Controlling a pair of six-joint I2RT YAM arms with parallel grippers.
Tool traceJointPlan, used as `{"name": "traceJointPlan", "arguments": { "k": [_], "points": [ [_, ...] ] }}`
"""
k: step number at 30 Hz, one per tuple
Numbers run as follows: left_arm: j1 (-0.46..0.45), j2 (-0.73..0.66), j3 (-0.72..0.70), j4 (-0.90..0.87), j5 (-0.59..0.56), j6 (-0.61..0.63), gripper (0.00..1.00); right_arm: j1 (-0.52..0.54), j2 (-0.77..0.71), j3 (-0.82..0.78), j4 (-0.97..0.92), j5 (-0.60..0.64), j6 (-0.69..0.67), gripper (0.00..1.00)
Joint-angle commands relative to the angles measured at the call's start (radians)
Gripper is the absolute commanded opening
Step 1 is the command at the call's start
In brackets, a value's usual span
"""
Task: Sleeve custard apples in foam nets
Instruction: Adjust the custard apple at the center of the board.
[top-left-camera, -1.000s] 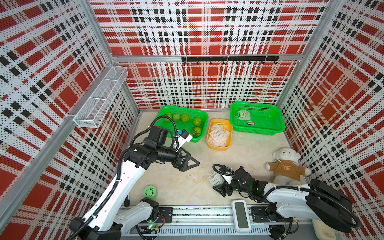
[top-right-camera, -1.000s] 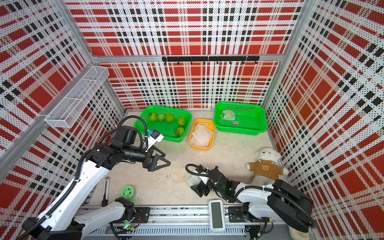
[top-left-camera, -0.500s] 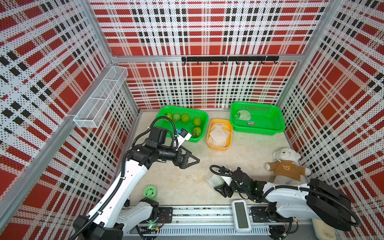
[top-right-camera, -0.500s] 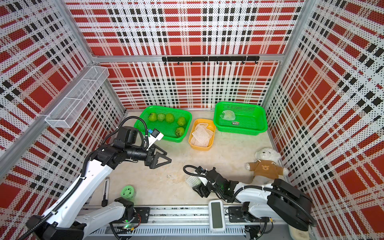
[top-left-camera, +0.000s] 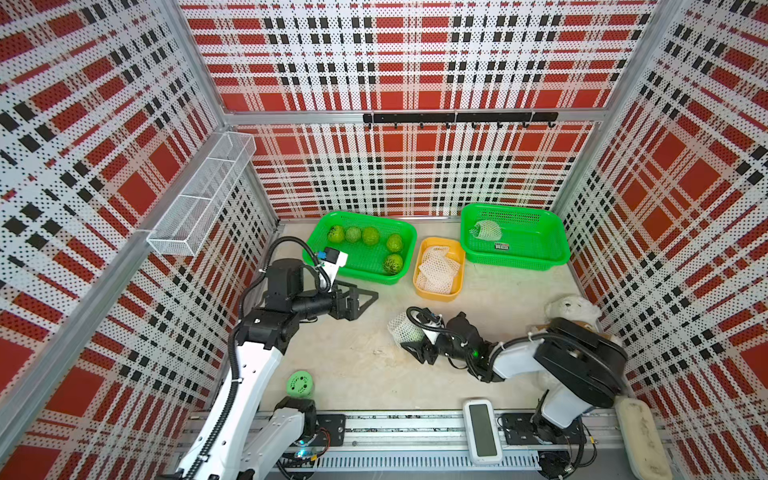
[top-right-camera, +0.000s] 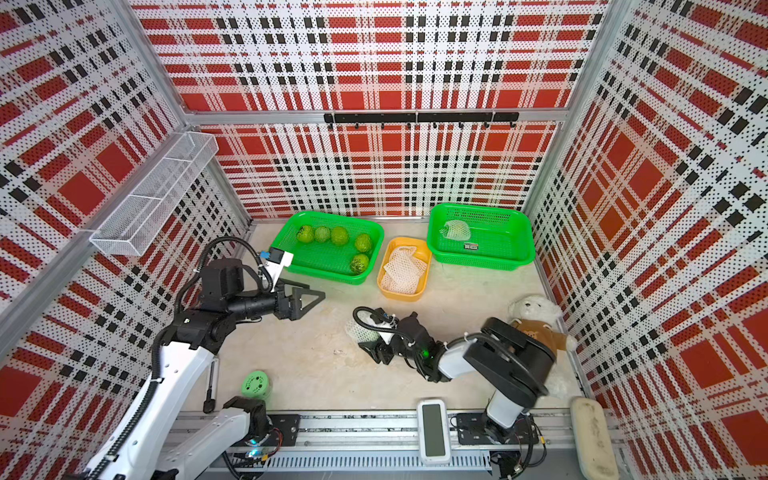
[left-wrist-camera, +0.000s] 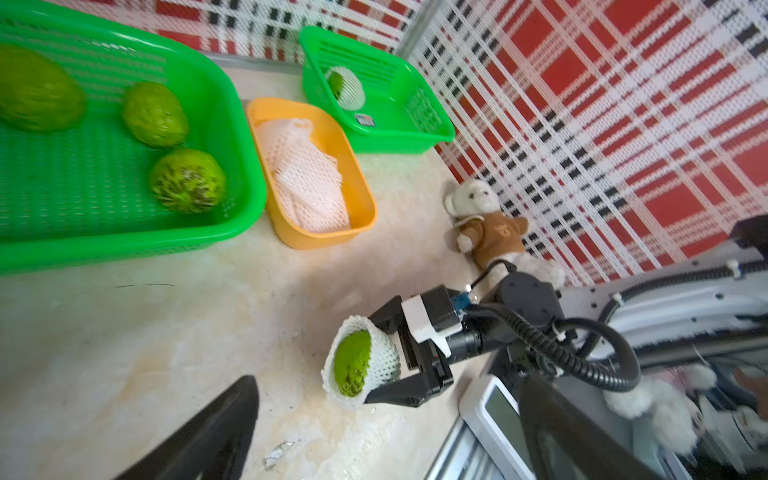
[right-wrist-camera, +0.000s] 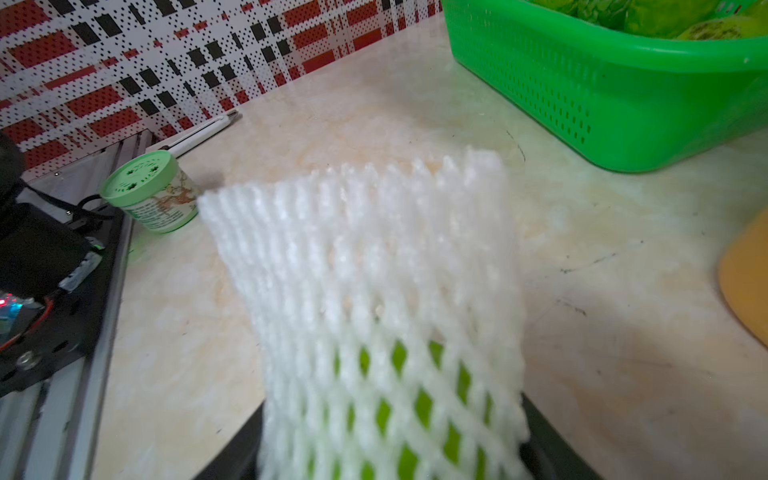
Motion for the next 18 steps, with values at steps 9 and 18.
{"name": "traceJointPlan", "arguments": {
  "k": [9,18],
  "points": [
    [0.039,-0.011,-0.024,0.098,0.003,-0.075,1.0,0.013,0.13,-0.056,0.245,0.049,-0.032,0.83],
    [0.038,0.008,-0.033,0.137,0.018,-0.096,0.99,0.024,-0.016,-0.083,0.014,0.083,-0.1,0.98]
  ]
}}
